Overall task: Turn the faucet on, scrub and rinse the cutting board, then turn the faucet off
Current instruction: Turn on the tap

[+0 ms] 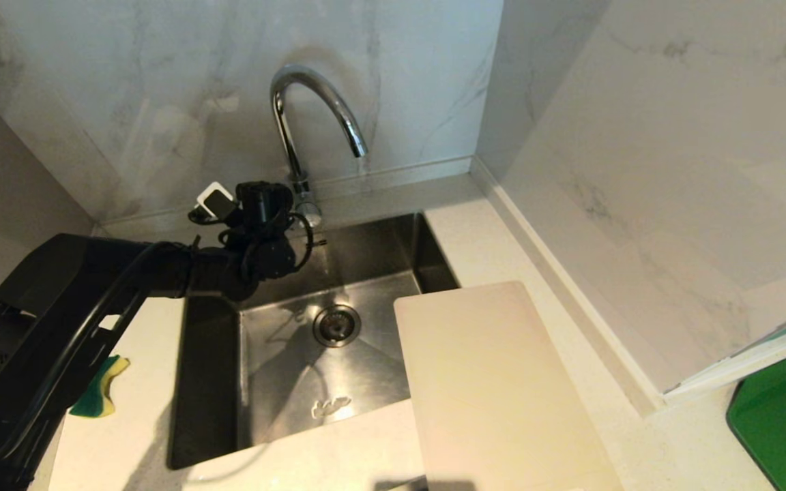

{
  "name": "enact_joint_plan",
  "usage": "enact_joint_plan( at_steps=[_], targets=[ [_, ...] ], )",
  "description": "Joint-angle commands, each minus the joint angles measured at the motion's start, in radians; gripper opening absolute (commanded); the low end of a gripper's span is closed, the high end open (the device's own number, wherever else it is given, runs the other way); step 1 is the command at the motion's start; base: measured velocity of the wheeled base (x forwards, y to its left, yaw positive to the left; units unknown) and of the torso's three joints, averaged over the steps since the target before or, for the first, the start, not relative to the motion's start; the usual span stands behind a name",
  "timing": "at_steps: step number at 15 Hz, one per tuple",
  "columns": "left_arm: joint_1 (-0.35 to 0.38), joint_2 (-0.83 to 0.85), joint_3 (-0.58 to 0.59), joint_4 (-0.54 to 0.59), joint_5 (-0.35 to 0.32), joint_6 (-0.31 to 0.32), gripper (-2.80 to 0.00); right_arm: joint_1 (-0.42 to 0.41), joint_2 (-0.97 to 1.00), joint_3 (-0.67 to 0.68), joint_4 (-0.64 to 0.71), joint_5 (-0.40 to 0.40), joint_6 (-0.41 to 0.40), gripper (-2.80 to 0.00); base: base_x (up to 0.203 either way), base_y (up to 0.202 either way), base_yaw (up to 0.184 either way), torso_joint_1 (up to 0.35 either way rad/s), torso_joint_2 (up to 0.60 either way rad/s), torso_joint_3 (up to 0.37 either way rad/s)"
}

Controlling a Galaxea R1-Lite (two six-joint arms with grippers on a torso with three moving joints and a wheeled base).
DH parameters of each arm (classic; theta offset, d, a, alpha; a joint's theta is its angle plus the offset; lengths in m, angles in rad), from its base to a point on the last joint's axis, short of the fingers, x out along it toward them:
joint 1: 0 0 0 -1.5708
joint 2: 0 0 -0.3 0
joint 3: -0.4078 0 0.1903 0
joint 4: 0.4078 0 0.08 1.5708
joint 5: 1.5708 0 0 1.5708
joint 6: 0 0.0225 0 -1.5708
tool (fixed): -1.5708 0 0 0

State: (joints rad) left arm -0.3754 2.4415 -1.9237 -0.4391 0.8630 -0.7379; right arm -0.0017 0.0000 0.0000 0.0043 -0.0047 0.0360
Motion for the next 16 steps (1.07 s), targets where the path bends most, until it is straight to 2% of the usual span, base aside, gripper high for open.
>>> enact_joint_plan(
  at_steps=[1,9,16],
  targets=[
    [-0.002,-0.004,0.026,-0.003,0.005,-0.005,0.00,0.000,0.000,0.002,0.000,0.000,0.000,-2.80,0.000,0.000,0.000,0.000,0.00,0.000],
    [-0.012,-0.032,0.092,-0.006,0.004,-0.010,0.00,0.000,0.000,0.002,0.000,0.000,-0.001,-2.80,0.000,0.000,0.000,0.000,0.00,0.000],
    [-0.065,-0.050,0.100,-0.001,0.005,-0.021,0.00,0.000,0.000,0.002,0.000,0.000,-0.001,-2.80,0.000,0.000,0.000,0.000,0.00,0.000]
  ],
)
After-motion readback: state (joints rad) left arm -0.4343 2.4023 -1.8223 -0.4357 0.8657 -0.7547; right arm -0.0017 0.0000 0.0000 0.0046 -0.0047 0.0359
